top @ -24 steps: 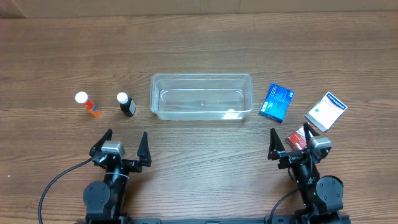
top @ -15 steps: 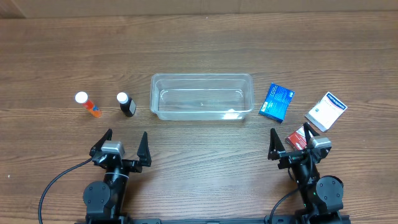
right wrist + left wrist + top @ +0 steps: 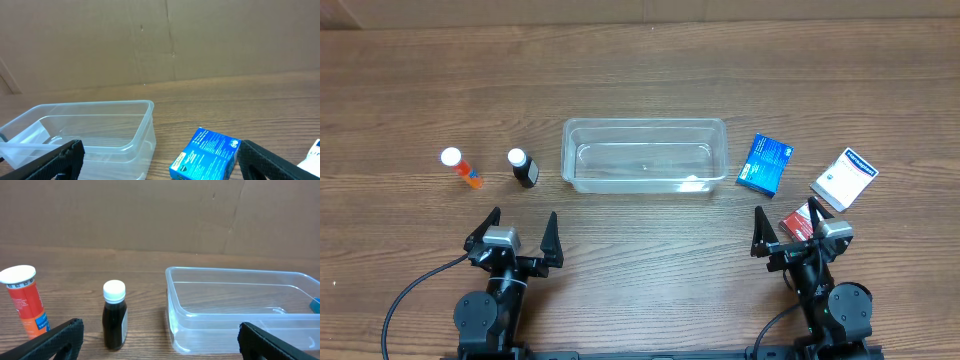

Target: Pack container

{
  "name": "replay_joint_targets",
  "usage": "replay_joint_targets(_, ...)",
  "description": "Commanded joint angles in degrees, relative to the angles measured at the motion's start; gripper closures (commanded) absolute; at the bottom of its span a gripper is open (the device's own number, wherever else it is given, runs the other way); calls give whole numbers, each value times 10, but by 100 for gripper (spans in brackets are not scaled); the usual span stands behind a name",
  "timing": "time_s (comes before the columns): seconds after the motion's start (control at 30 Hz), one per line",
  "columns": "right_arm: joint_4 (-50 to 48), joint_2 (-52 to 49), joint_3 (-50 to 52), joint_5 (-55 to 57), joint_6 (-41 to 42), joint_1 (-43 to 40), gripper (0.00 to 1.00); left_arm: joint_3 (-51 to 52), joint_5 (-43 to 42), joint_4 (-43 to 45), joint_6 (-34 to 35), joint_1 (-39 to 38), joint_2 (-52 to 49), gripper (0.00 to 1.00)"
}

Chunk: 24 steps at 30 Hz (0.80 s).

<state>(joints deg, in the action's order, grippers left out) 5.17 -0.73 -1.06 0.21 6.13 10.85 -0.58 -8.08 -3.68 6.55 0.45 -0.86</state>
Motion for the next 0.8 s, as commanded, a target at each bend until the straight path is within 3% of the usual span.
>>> replay_joint_targets(0.0, -3, 6, 6, -3, -2, -4, 0, 3, 6, 0, 10, 0, 6, 0)
replay_joint_targets(0.77, -14, 6, 6, -12, 15, -4, 0, 3, 11, 0, 10, -1, 6, 0)
